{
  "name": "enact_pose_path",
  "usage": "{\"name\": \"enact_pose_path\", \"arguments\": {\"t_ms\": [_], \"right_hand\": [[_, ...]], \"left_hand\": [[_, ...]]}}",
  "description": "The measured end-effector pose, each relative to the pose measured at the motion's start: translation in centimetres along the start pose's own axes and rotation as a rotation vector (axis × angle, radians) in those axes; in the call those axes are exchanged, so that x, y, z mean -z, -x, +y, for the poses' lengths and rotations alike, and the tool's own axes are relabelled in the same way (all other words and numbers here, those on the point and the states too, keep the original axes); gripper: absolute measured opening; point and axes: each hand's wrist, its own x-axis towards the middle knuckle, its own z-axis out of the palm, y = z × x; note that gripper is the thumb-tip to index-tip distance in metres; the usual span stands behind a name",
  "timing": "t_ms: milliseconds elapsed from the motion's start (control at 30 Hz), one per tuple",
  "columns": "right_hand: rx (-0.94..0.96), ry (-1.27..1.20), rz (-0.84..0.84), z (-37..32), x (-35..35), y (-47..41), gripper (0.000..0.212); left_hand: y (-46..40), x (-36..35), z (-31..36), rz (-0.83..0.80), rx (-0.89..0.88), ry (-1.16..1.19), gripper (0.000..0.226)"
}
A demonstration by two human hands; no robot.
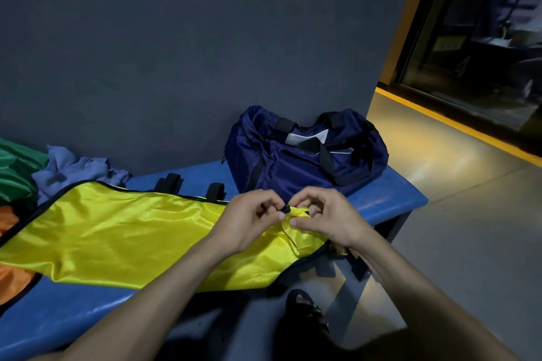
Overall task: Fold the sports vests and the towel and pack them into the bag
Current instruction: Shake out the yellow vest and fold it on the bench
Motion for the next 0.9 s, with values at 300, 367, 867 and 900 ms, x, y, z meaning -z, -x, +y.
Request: {"name": "enact_pose_path", "arguments": {"t_ms": [300,367,867,900], "right_hand": [[-0.318,-0.061,-0.061,0.1,3.6,0.9,0.031],[-0.33,0.045,-0.057,0.6,3.5,1.1,0.036],[-0.19,0.313,0.163,0.4,2.5,1.3,0.017],[-0.156,0.32,0.178,0.2,2.5,1.3,0.018]], "left_hand": [[1.1,1.0,0.0,-0.141,-0.111,-0.032,0.006],[1.2,0.8,0.0,-0.191,-0.104,-0.058,0.005],[1.2,-0.6,-0.9,-0.235,0.025,-0.051,0.01],[1.2,-0.6,-0.9,-0.234,0.029,-0.047,0.01]]}}
